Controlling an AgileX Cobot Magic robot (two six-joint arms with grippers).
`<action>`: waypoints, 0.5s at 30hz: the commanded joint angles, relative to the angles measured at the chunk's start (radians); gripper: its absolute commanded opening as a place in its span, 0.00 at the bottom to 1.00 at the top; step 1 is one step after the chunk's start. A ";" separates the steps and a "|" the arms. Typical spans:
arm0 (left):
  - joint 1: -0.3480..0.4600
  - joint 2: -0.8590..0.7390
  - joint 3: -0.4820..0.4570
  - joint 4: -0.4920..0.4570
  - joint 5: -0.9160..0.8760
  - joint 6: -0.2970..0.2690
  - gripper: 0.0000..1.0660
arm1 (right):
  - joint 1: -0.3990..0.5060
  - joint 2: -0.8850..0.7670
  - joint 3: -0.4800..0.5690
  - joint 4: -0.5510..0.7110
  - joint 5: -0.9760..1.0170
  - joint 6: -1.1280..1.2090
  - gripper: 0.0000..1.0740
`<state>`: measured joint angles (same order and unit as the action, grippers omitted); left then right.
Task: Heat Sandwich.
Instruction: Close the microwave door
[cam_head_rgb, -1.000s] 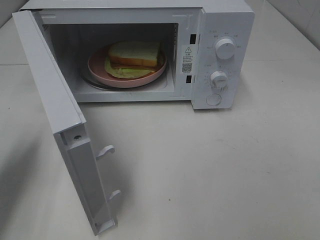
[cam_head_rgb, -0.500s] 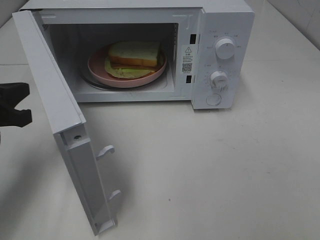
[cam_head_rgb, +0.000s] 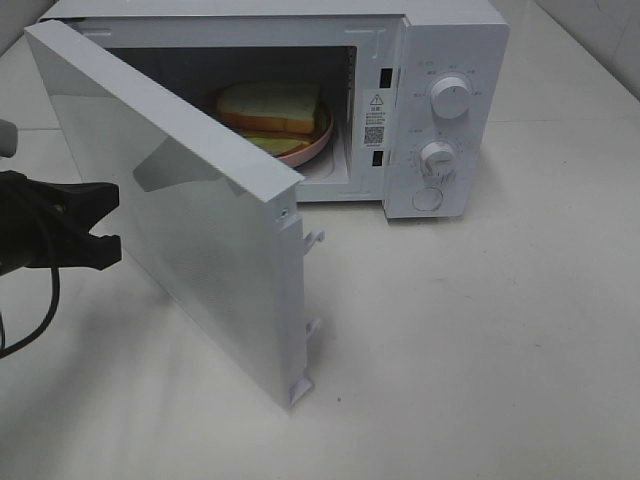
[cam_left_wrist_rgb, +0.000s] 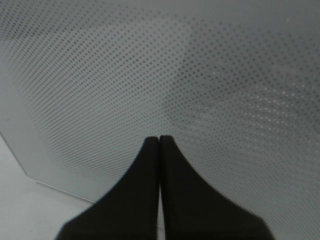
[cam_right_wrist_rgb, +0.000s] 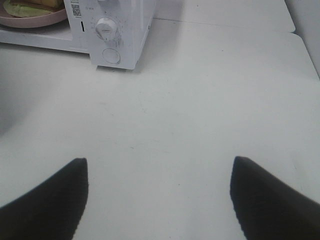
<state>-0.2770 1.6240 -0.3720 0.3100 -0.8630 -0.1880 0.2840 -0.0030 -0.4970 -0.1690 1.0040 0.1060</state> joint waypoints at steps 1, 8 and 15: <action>-0.036 0.009 -0.018 -0.060 -0.031 -0.003 0.00 | -0.005 -0.029 0.002 -0.003 -0.009 -0.007 0.70; -0.119 0.028 -0.079 -0.110 -0.012 -0.003 0.00 | -0.005 -0.029 0.002 -0.003 -0.009 -0.007 0.70; -0.171 0.068 -0.134 -0.155 -0.011 -0.003 0.00 | -0.005 -0.029 0.002 -0.003 -0.009 -0.007 0.70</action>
<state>-0.4410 1.6930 -0.4980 0.1720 -0.8720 -0.1880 0.2840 -0.0030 -0.4970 -0.1690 1.0040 0.1060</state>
